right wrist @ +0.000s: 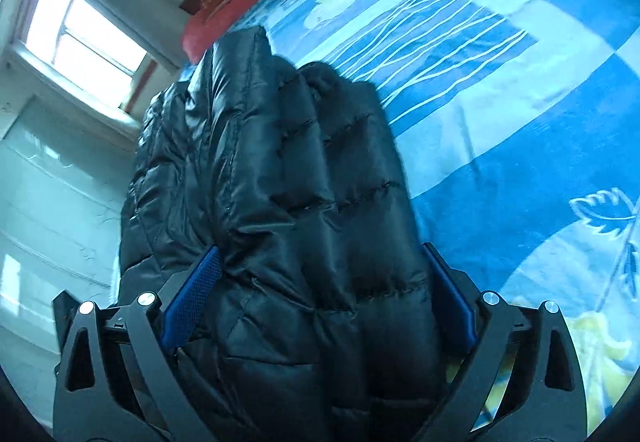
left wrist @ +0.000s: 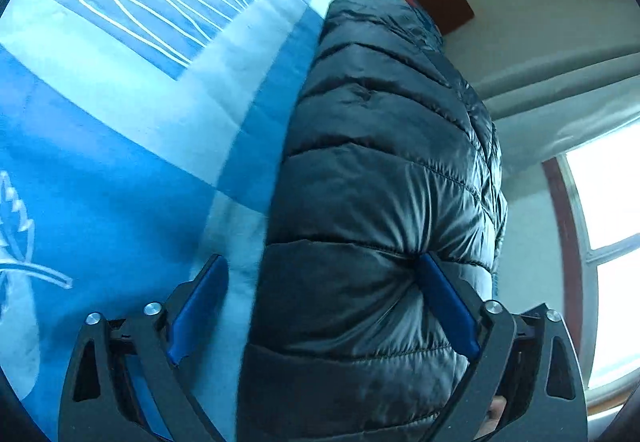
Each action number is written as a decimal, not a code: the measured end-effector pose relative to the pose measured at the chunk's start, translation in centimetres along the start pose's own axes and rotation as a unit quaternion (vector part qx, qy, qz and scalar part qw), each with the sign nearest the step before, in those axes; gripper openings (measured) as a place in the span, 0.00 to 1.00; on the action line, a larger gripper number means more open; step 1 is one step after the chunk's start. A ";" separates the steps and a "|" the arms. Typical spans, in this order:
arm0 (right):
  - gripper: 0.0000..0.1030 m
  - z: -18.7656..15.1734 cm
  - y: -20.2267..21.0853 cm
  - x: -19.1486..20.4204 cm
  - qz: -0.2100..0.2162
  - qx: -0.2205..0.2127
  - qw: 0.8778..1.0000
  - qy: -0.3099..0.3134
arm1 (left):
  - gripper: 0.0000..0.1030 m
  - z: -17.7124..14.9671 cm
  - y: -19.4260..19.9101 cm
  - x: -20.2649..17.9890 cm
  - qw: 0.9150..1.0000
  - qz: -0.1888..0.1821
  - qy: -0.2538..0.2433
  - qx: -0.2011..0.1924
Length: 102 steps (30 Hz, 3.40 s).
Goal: Fold large clothes
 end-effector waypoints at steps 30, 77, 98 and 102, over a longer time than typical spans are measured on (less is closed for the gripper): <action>0.32 -3.4 -4.4 10.8 0.122 0.011 0.992 0.026 | 0.77 3.5 7.3 2.2 0.998 -0.043 -0.043 -0.030; 0.49 4.0 -9.9 7.1 0.087 0.058 0.994 -0.030 | 0.83 10.9 2.8 5.4 0.999 0.011 -0.033 -0.015; 0.69 5.5 -8.4 8.1 0.108 0.059 0.992 0.015 | 0.83 11.7 6.7 4.5 0.999 -0.002 -0.036 -0.031; 0.70 6.4 -9.5 7.3 0.117 0.048 0.992 -0.022 | 0.83 13.2 6.0 4.9 0.999 -0.006 -0.023 -0.040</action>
Point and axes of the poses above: each gripper's, at about its wrist camera, not at the fingertips, and y roughly against the way its jaws point, x to its left, z to its top, the point moved 2 cm from there along -y, roughly the way its jaws point, and after that the axes turned 4 degrees about z, right-handed, at the moved point
